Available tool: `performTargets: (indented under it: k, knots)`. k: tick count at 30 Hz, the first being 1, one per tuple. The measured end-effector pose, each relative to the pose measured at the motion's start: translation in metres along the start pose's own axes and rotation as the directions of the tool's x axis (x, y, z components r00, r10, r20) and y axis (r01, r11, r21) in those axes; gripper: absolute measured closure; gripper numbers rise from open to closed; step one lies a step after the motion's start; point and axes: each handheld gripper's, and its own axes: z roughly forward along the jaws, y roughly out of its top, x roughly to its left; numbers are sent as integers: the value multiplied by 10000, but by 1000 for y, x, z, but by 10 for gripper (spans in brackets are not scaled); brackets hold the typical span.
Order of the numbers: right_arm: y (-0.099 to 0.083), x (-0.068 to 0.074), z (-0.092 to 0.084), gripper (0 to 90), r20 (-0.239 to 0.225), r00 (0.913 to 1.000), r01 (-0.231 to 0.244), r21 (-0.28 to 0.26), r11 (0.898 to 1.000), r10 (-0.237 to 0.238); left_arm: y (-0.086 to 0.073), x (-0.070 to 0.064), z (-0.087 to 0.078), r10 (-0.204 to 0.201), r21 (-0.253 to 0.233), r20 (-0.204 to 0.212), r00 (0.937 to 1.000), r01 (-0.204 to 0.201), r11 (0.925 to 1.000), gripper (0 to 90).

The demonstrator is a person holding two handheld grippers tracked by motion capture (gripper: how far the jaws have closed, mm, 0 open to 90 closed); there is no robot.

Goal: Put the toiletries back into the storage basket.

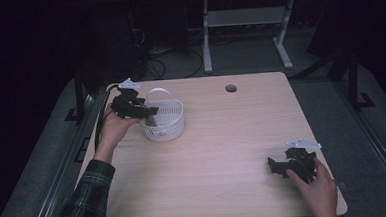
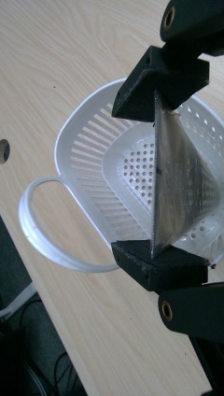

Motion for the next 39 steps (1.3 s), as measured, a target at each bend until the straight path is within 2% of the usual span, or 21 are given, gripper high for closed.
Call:
performTargets:
  k: [10, 20, 25, 28, 33, 39]
  knots:
    - [0, 0, 0, 0, 1, 10000, 0, 0, 10000, 0, -9, 0, 9, -54, 134, -45, 10000, 55, 9999, 294]
    - [0, 0, 0, 0, 1, 10000, 2, 0, 10000, -2, -10, -2, 10, 141, 201, -81, 9999, -140, 9997, 290]
    - [0, 0, 0, 0, 0, 10000, 1, -1, 10000, -1, -10, 0, 7, -58, 5, -89, 9999, 58, 10000, 194]
    - [0, 0, 0, 0, 0, 10000, -1, 0, 10000, 1, -11, 1, 4, -87, 58, -150, 9998, 88, 9999, 139]
    - [0, 0, 0, 0, -1, 10000, 0, 0, 10000, 0, -13, 3, -9, -107, -168, -211, 9997, 103, 9998, 138]
    - [0, 0, 0, 0, 2, 10000, 1, 1, 10000, -1, -20, 3, -22, -59, -217, -292, 9996, 53, 9998, 137]
